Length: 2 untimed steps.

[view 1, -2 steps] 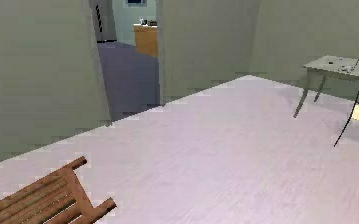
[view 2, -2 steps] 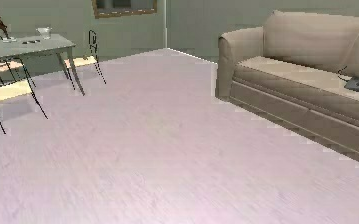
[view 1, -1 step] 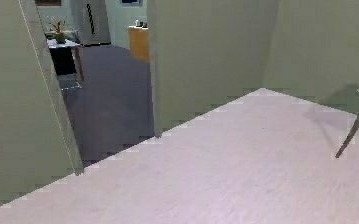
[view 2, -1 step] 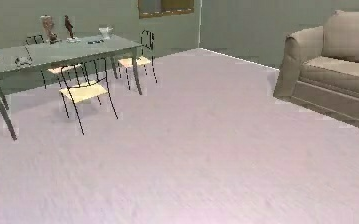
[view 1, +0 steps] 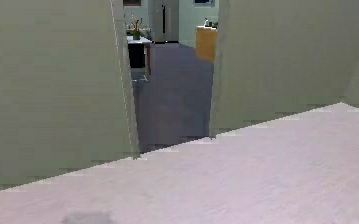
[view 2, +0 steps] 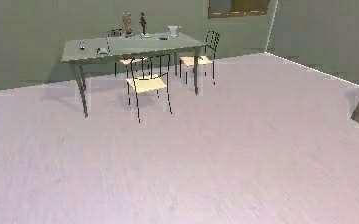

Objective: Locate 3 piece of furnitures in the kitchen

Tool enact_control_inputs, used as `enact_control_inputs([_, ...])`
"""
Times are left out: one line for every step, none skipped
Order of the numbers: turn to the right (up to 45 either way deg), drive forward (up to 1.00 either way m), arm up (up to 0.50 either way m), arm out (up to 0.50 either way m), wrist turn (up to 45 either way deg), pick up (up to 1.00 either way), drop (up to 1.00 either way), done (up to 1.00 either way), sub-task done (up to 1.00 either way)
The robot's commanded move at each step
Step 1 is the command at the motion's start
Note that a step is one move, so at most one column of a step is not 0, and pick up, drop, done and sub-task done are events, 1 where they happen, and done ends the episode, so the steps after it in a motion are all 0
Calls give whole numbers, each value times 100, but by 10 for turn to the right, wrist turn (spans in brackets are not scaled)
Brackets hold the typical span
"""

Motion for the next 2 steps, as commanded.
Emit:
enact_control_inputs([0, 100, 0, 0, 0, 0, 0, 0, 0])
enact_control_inputs([-30, 0, 0, 0, 0, 0, 0, 0, 0])
